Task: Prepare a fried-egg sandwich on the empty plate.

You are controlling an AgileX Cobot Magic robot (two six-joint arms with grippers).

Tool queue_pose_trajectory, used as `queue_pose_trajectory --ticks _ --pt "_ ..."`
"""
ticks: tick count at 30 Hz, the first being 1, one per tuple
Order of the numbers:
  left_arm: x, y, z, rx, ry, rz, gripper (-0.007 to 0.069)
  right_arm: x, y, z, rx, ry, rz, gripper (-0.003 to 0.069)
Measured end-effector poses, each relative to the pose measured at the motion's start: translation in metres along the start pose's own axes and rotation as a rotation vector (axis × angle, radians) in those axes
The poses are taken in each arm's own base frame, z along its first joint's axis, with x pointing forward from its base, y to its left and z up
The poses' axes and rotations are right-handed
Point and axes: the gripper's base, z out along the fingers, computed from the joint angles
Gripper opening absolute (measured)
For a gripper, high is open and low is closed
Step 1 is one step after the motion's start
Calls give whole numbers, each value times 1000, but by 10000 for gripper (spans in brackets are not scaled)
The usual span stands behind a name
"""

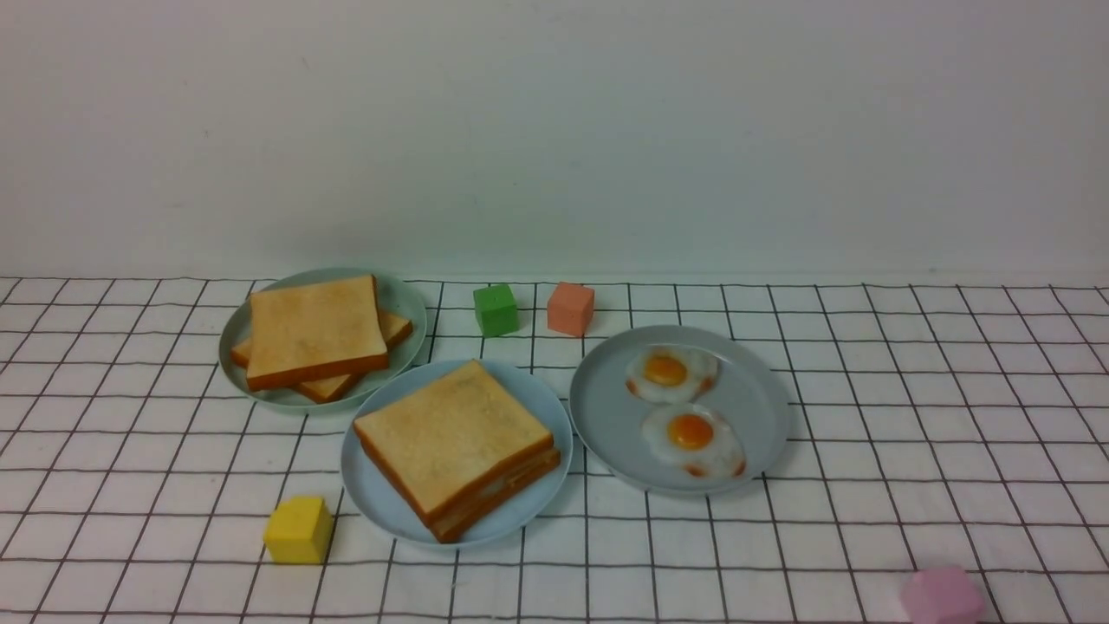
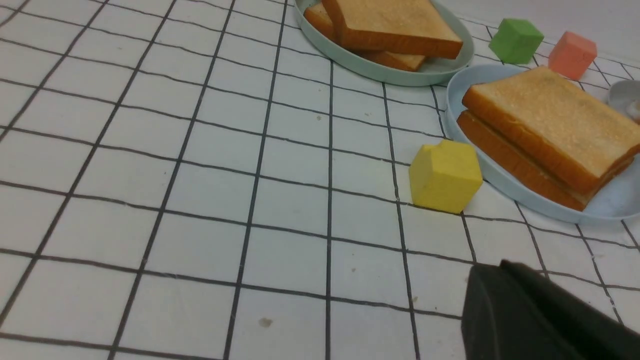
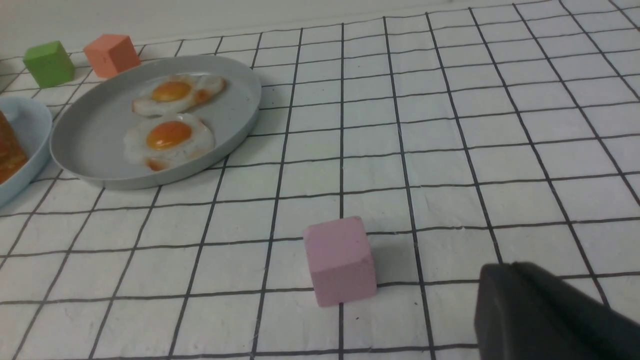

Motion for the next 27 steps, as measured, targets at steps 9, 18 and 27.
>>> queue_pose_trajectory --ticks 9,18,27 --pt "0 0 0 0 1 0 -13 0 0 0 0 0 0 9" --pt "0 0 0 0 2 0 -13 0 0 0 0 0 0 18" --pt "0 0 0 0 2 0 -13 0 0 0 0 0 0 22"
